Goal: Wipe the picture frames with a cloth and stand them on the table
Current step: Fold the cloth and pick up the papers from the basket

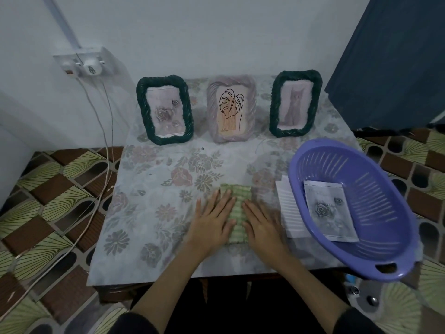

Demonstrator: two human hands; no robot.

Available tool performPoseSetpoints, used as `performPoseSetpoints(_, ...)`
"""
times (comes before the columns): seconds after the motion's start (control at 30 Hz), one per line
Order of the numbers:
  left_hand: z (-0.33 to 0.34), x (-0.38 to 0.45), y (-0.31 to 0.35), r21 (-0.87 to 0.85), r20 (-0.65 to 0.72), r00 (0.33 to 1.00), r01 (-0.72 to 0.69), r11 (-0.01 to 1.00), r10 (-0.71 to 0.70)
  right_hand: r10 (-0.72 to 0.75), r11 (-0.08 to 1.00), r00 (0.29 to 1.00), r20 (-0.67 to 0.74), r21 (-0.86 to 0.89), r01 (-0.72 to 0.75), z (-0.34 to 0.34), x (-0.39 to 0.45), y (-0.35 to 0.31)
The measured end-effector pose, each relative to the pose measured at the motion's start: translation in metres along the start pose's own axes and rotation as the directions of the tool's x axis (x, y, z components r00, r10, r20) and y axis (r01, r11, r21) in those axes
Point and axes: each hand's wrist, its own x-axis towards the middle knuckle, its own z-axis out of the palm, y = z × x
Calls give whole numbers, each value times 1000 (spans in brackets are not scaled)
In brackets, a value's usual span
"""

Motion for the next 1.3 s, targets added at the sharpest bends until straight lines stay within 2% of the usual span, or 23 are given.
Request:
performPoseSetpoints(0.07, 0, -1, 3, -29, 100, 993, 61, 998, -57, 13, 999, 995, 103, -48, -8, 1, -4, 5)
performPoseSetpoints(0.13, -7, 3, 4, -123, 178, 982, 87, 989, -64, 34, 999, 988, 152, 11, -36, -6, 0, 1)
performPoseSetpoints(0.2, -14, -2, 7, -284, 213, 965, 211, 935, -153, 168, 969, 958, 233, 138, -204, -17, 3, -6)
performPoseSetpoints(0.27, -20, -12, 15, -482, 116, 919, 384, 787, -377, 365, 879, 888, 278, 212, -427, -23, 8, -13)
performPoseSetpoints(0.3, -25, -16, 19, -552, 78, 868, 447, 704, -490, 441, 814, 843, 309, 257, -520, -26, 11, -16)
performPoseSetpoints(0.33, -27, -18, 22, -567, 76, 830, 491, 661, -552, 505, 742, 794, 340, 300, -600, -28, 14, -20)
performPoseSetpoints(0.4, -34, -21, 25, -550, 155, 803, 554, 625, -575, 574, 628, 717, 395, 350, -695, -32, 19, -32)
performPoseSetpoints(0.43, -39, -19, 25, -559, 222, 786, 587, 585, -577, 587, 587, 691, 421, 366, -722, -32, 21, -38)
performPoseSetpoints(0.47, -45, -17, 23, -596, 293, 754, 625, 504, -588, 588, 561, 678, 441, 381, -735, -35, 24, -47)
performPoseSetpoints(0.53, -57, -16, 12, -702, 398, 686, 655, 279, -609, 551, 565, 715, 430, 438, -699, -39, 33, -68)
performPoseSetpoints(0.67, -76, -27, -35, -775, 476, 571, 632, -12, -668, 469, 564, 795, 385, 563, -605, -48, 58, -121)
performPoseSetpoints(0.7, -81, -30, -46, -793, 490, 552, 604, -81, -674, 456, 521, 801, 388, 613, -593, -50, 64, -131)
performPoseSetpoints(0.77, -96, -42, -76, -835, 460, 534, 531, -141, -709, 414, 389, 812, 412, 726, -567, -53, 77, -161)
performPoseSetpoints(0.83, -109, -55, -102, -883, 355, 539, 463, -84, -764, 347, 201, 808, 476, 804, -560, -54, 87, -188)
performPoseSetpoints(0.9, -120, -67, -122, -911, 250, 543, 413, -4, -802, 274, 64, 794, 543, 813, -578, -49, 96, -208)
performPoseSetpoints(0.97, -123, -77, -132, -912, 196, 558, 407, 60, -806, 247, -3, 759, 603, 783, -621, -34, 99, -216)
performPoseSetpoints(1.03, -116, -88, -135, -855, 197, 575, 497, 147, -794, 275, -22, 675, 685, 706, -708, -14, 91, -219)
performPoseSetpoints(1.1, -101, -98, -130, -730, 240, 595, 632, 262, -767, 345, 36, 574, 742, 601, -798, 4, 75, -215)
performPoseSetpoints(1.13, -90, -103, -127, -683, 251, 614, 660, 312, -748, 391, 92, 553, 736, 566, -819, 11, 66, -212)
performPoseSetpoints(1.2, -77, -109, -122, -645, 240, 631, 671, 364, -738, 457, 248, 597, 659, 551, -797, 18, 52, -205)
performPoseSetpoints(1.3, -74, -111, -117, -645, 189, 642, 652, 399, -743, 423, 562, 742, 520, 491, -665, 16, 42, -201)
